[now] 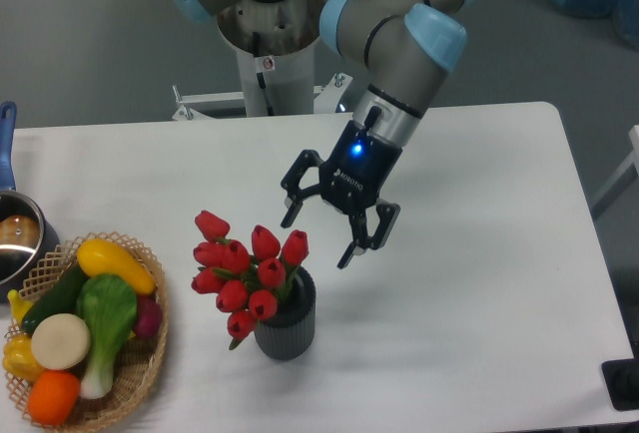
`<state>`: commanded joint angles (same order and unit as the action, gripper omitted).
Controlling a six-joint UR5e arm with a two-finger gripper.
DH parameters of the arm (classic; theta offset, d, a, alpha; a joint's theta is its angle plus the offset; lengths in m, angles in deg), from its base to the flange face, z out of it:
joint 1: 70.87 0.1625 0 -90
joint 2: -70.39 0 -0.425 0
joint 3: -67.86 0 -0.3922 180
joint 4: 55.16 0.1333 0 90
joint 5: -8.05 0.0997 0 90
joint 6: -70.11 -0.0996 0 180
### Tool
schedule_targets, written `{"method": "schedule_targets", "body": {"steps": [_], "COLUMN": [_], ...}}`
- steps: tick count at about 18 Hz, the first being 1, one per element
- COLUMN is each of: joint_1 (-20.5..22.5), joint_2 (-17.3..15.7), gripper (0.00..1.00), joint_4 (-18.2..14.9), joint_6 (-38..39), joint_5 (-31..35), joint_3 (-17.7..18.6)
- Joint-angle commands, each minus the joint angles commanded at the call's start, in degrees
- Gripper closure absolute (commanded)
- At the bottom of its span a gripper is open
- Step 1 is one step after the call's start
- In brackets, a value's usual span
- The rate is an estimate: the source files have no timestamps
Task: Pick up the flowers from the vase
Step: 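Move the open gripper down toward the red tulip stems in the vase, then close the gripper around the tulip stems just below the blooms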
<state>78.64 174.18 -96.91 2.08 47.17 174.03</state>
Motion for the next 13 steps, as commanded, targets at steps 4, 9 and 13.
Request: {"method": "schedule_targets", "body": {"steps": [4,9,13], "joint_1": [-0.7,-1.9,-2.9], "joint_2": [1.5,2.5,3.0], "gripper": [0.00,0.00,0.00], "joint_4": [0.3,0.4,0.4], "joint_6": [-0.3,-3.5,-3.7], "joint_5": [-1.7,-1.9,-2.6], "joint_3": [-1.8,-1.9,-1.9]}}
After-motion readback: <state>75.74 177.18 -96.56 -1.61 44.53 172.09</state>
